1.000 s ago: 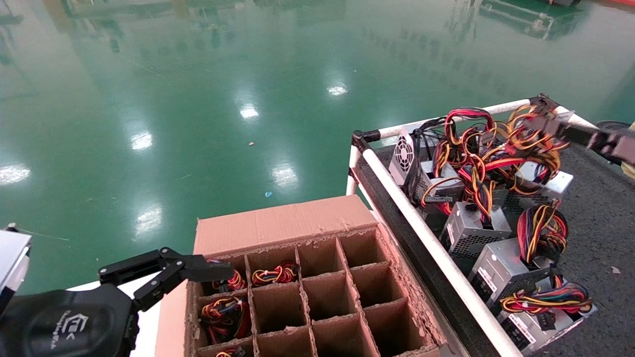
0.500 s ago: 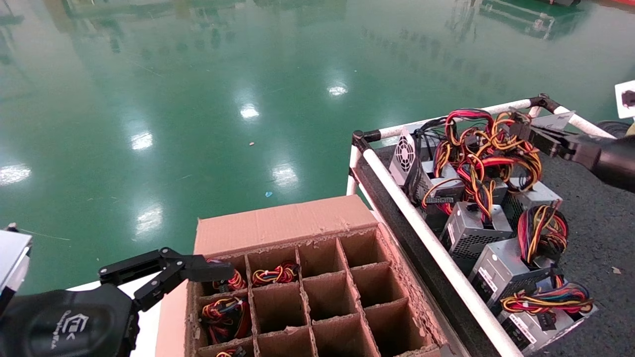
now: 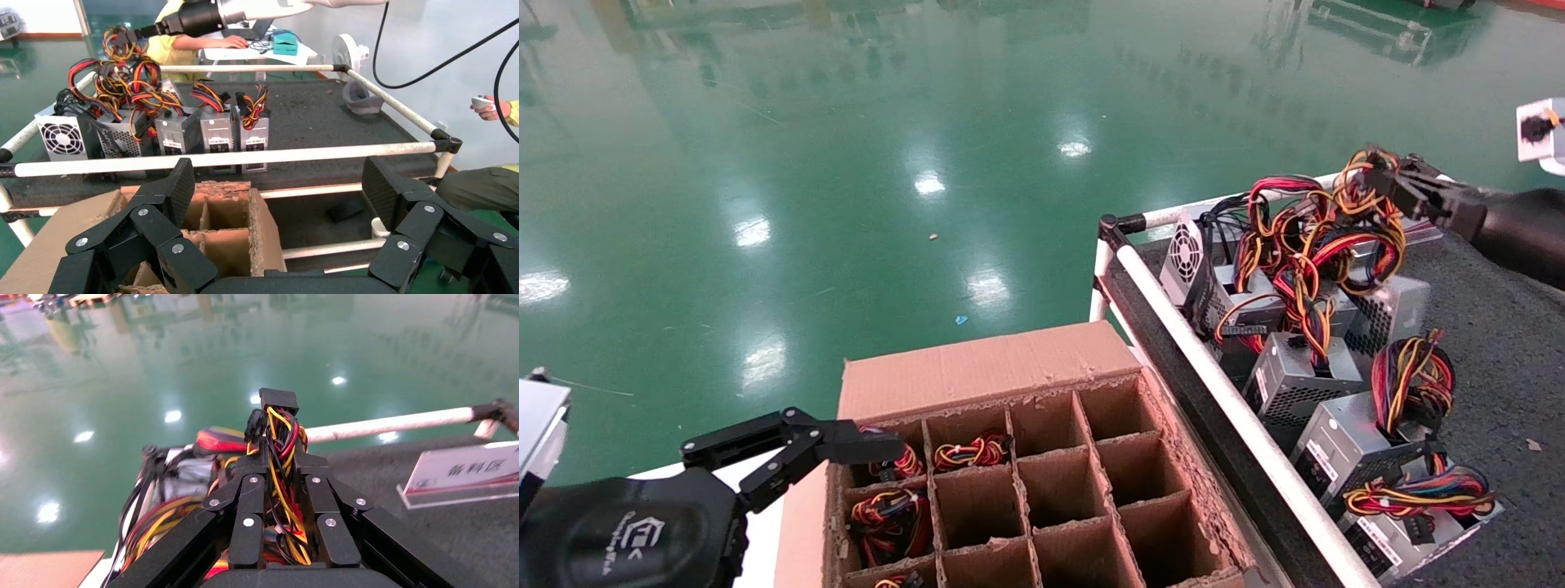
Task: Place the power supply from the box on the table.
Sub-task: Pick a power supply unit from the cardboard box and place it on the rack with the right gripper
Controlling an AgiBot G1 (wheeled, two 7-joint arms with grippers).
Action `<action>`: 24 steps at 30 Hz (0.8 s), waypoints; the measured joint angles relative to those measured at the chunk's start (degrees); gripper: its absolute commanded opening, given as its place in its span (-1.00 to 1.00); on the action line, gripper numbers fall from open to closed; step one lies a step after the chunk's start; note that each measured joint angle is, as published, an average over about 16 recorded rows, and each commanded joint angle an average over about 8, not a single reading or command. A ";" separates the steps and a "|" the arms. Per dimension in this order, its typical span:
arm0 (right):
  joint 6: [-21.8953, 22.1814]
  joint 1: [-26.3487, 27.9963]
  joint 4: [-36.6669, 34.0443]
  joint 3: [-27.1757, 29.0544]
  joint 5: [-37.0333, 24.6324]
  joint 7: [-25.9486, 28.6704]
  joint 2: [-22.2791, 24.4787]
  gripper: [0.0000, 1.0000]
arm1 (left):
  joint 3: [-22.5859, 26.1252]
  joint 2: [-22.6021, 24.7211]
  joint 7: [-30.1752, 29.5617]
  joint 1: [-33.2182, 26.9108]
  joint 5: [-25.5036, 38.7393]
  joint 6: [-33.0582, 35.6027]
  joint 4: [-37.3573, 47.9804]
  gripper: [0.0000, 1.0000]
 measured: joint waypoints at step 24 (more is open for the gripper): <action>-7.06 -2.74 -0.84 -0.50 -0.69 -0.04 1.06 0.26 | 0.03 -0.02 0.02 0.00 -0.03 -0.02 0.01 1.00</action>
